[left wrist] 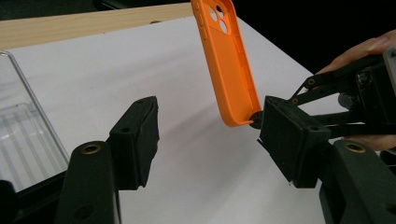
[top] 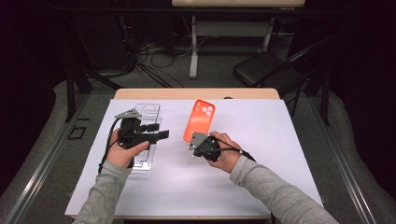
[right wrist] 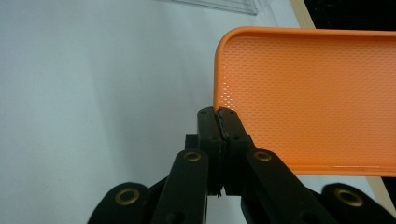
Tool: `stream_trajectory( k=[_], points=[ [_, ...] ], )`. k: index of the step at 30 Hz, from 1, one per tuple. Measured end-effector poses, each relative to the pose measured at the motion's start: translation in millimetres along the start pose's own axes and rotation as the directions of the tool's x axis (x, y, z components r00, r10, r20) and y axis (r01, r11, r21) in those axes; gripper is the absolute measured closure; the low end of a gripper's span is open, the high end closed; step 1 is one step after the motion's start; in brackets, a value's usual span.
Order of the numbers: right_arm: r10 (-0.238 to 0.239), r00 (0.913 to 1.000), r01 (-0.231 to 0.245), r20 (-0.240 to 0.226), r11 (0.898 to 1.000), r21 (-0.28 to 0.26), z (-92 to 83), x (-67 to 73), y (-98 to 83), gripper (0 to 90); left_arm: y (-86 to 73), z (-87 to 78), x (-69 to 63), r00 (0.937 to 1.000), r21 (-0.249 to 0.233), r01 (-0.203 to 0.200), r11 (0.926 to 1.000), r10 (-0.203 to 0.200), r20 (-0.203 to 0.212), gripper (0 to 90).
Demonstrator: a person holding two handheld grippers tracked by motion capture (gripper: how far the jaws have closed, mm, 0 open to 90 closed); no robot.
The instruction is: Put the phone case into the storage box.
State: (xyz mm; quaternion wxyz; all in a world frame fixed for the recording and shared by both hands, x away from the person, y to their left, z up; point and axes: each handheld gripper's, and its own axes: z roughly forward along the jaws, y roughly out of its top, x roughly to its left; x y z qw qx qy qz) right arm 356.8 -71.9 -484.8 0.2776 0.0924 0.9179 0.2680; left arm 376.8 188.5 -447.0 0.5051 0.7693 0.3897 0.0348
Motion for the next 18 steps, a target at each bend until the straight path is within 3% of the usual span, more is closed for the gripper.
stream_trajectory(
  k=[1,6,11,18],
  points=[
    [-0.025,0.9997,0.025,0.002,1.0,-0.002,0.2,3.1,0.4,89.8,0.1,0.6,-0.2,1.0,0.002,0.007,1.0,-0.007,0.004,37.3],
    [-0.062,0.9981,0.062,0.004,0.998,0.006,-0.9,7.4,0.7,89.7,3.2,6.1,-0.7,0.9993,0.009,0.034,0.9994,-0.034,0.012,37.4],
    [-0.061,0.9981,0.061,0.007,0.998,-0.005,-3.3,7.4,1.0,89.7,9.9,15.2,3.2,0.9959,0.027,0.083,0.9962,-0.084,0.034,39.2],
    [-0.067,0.9977,0.067,0.01,0.998,-0.013,-5.8,7.4,0.2,89.7,26.9,26.5,1.7,0.9944,0.068,0.093,0.9933,-0.097,0.044,39.4]
  ],
)
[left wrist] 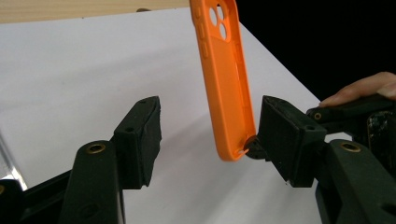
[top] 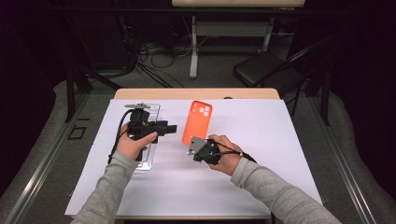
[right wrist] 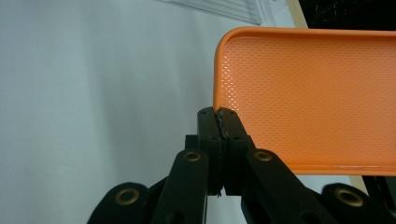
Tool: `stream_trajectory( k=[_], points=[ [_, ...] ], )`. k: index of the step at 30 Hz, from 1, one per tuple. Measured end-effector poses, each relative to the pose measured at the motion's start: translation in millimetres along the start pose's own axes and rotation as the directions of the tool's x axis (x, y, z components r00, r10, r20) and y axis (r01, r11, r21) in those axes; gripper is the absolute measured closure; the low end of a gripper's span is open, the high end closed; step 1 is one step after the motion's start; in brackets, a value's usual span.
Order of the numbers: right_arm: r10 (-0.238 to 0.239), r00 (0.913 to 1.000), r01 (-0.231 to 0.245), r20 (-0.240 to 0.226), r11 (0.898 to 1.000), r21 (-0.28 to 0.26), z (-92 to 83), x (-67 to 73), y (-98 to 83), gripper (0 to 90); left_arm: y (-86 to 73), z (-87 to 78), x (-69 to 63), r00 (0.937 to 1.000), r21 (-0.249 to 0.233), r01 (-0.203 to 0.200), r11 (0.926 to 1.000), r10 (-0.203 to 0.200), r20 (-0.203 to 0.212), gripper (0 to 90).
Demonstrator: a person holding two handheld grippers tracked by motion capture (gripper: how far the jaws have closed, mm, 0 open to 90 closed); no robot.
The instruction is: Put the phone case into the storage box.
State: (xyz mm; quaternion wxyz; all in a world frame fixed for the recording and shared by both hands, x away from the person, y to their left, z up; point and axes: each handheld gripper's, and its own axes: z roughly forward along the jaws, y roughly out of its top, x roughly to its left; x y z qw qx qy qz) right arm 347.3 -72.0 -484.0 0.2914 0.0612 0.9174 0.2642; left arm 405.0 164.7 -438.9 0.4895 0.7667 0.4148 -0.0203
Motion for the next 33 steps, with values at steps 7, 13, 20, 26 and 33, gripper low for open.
stream_trajectory(
  k=[7,13,20,26,33],
  points=[
    [-0.003,1.0,0.003,0.005,1.0,-0.006,0.4,3.1,0.0,89.7,14.9,12.2,-6.5,0.9998,0.038,-0.016,0.9992,0.016,-0.006,41.0],
    [-0.01,0.9999,0.01,0.005,1.0,-0.009,0.0,5.1,1.4,89.7,21.9,23.4,-8.2,0.9998,0.054,-0.018,0.9983,0.019,-0.004,42.8],
    [-0.018,0.9998,0.018,0.003,1.0,-0.019,-0.5,6.9,2.9,89.6,27.4,34.2,-4.8,1.0,0.07,0.001,0.9976,-0.002,0.004,44.1],
    [-0.035,0.9994,0.035,0.005,0.999,-0.023,-0.2,6.9,3.3,89.6,31.0,39.8,-1.7,0.9998,0.082,0.018,0.9965,-0.018,0.001,44.9],
    [-0.042,0.9991,0.043,0.007,0.999,-0.024,0.0,7.5,3.7,89.6,33.2,46.4,3.7,0.9985,0.089,0.051,0.9947,-0.052,0.016,47.3]
  ],
)
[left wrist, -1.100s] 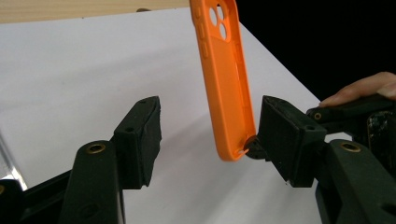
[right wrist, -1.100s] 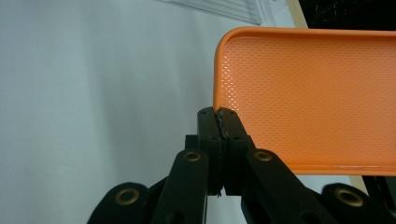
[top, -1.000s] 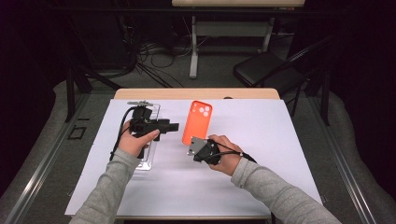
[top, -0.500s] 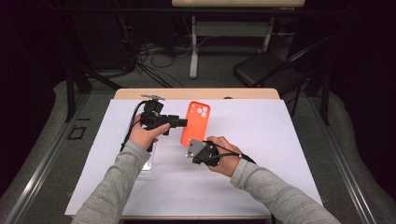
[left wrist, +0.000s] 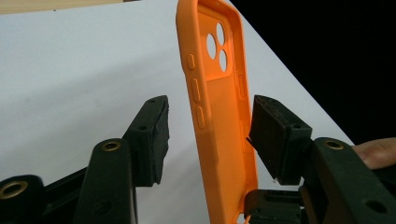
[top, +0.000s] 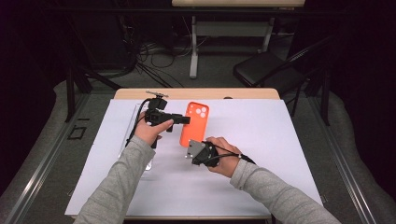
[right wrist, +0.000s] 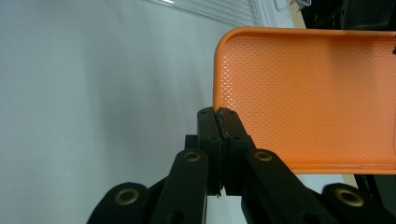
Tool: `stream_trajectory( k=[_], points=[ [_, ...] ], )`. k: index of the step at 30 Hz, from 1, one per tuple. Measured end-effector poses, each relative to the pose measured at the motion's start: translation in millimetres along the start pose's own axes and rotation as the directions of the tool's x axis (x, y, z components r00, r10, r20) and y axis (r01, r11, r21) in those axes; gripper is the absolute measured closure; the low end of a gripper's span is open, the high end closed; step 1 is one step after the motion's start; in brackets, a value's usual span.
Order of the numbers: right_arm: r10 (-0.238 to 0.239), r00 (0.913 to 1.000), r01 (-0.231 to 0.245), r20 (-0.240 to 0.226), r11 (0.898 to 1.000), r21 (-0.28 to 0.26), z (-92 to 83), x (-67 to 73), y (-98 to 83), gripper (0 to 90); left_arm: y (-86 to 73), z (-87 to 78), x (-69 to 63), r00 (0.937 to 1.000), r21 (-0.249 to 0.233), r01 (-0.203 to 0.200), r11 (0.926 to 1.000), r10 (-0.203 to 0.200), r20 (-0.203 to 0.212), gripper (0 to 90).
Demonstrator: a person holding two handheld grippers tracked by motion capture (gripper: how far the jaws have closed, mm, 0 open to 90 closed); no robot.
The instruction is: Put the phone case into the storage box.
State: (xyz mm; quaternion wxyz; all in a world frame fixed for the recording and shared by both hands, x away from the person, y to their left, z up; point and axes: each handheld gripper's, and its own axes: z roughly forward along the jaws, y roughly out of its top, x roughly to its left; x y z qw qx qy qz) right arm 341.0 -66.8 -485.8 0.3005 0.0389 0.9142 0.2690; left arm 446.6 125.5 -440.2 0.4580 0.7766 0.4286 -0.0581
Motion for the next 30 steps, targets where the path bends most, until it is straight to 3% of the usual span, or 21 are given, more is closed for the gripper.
stream_trajectory(
  k=[17,30],
  points=[
    [-0.023,0.9997,0.023,0.0,1.0,0.002,1.6,2.6,2.2,89.5,1.4,9.5,5.2,0.999,0.02,0.04,0.999,-0.04,0.021,53.4],
    [-0.019,0.9998,0.019,0.004,1.0,-0.002,2.4,3.8,2.8,89.5,0.7,14.6,6.9,0.9975,0.057,0.062,0.9964,-0.064,0.029,65.0]
  ],
)
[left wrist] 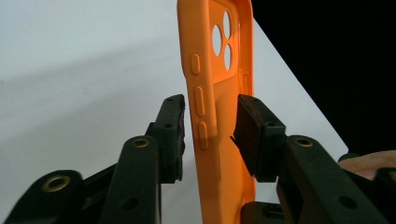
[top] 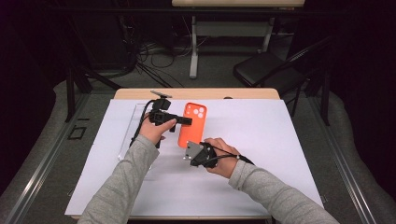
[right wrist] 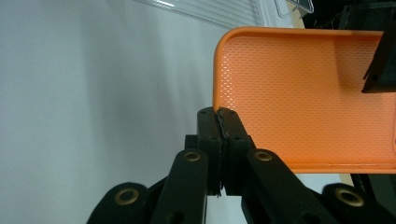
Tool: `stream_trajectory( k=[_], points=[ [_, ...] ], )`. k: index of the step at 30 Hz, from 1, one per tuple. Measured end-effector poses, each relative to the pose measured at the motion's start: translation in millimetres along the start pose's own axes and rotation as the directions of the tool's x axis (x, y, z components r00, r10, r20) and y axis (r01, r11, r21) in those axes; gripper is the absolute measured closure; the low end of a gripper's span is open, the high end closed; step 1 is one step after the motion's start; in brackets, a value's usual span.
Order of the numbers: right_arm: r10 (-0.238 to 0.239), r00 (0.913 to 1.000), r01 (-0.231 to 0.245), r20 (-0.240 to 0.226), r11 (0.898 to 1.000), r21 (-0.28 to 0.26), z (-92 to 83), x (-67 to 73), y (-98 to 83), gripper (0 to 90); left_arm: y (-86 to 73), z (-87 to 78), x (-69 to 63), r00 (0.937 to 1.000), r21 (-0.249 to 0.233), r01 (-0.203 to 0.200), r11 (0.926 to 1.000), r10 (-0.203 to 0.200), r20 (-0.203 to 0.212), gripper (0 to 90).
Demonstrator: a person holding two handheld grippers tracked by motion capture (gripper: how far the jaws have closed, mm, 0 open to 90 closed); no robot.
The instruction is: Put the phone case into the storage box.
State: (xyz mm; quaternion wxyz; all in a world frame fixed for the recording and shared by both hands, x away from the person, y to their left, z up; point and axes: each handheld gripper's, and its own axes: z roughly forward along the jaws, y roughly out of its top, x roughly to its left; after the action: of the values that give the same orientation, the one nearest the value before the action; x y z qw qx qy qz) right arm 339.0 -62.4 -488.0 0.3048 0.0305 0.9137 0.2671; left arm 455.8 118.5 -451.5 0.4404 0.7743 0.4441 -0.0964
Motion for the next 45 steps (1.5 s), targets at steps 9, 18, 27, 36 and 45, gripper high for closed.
stream_trajectory(
  k=[9,18,27,36,45],
  points=[
    [-0.013,0.9999,0.013,0.0,1.0,-0.002,0.0,0.6,0.5,89.6,0.2,-0.3,0.1,1.0,-0.011,0.001,0.9999,-0.001,0.004,71.1],
    [-0.01,0.9999,0.01,-0.001,1.0,-0.003,0.2,0.8,0.2,89.6,0.2,-0.6,2.3,0.9995,0.001,0.027,0.9996,-0.027,0.018,76.1],
    [-0.011,0.9999,0.011,-0.002,1.0,-0.002,1.2,1.3,-0.1,89.6,0.1,-0.6,2.7,0.9986,0.001,0.05,0.9988,-0.05,0.019,78.1],
    [-0.002,1.0,0.002,-0.005,1.0,0.0,1.1,1.7,-0.3,89.5,-0.9,-0.8,5.5,0.9926,-0.004,0.116,0.9932,-0.116,0.035,79.9],
    [-0.002,1.0,0.002,-0.004,1.0,-0.003,0.9,2.0,-0.5,89.4,-1.1,-1.3,6.6,0.9886,-0.002,0.147,0.9892,-0.146,0.034,80.5]
  ],
)
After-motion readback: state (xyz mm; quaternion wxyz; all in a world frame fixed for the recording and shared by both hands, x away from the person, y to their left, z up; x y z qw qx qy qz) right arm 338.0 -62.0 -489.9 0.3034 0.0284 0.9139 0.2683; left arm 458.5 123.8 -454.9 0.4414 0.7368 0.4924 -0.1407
